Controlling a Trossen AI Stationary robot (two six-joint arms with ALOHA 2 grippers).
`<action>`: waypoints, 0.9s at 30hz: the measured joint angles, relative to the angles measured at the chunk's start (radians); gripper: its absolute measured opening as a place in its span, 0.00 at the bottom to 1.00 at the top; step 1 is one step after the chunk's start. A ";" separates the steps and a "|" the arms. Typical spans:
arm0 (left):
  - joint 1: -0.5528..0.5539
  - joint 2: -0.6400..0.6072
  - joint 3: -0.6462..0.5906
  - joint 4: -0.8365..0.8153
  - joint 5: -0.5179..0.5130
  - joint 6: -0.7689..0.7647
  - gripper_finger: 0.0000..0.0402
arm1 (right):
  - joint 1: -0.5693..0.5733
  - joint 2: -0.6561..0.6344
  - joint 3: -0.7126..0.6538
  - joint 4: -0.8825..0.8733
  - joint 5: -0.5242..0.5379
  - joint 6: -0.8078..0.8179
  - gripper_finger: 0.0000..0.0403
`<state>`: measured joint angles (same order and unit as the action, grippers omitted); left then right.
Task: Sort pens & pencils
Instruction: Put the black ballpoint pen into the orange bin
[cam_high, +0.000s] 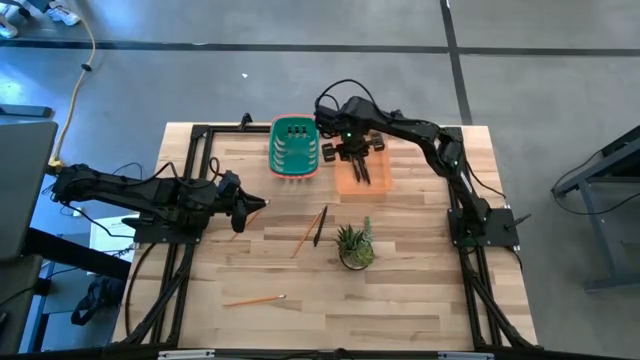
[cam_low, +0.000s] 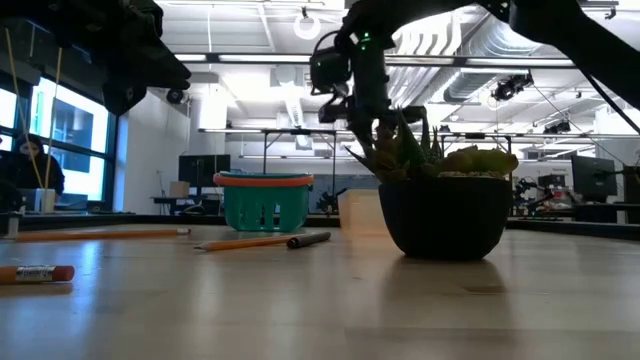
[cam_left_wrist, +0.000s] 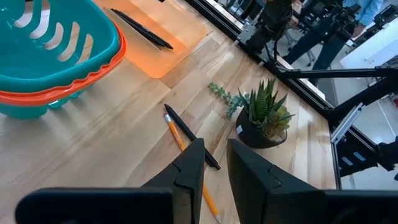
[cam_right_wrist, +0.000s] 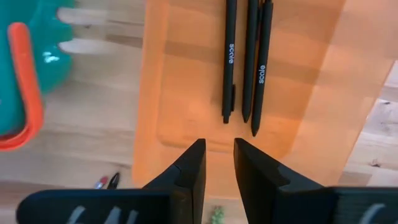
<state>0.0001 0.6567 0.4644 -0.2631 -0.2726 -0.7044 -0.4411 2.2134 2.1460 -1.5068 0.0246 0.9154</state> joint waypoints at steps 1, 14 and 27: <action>0.000 0.000 0.000 0.000 0.000 0.000 0.14 | 0.001 -0.008 0.000 0.000 0.000 0.000 0.19; 0.000 0.000 0.000 -0.001 0.053 0.000 0.14 | 0.047 -0.133 0.001 0.017 -0.067 -0.060 0.19; 0.000 0.000 0.000 0.000 0.164 -0.001 0.14 | 0.149 -0.206 0.001 0.031 -0.108 -0.086 0.19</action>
<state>-0.0002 0.6563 0.4641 -0.2634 -0.1082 -0.7052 -0.2920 2.0075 2.1468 -1.4759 -0.0833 0.8292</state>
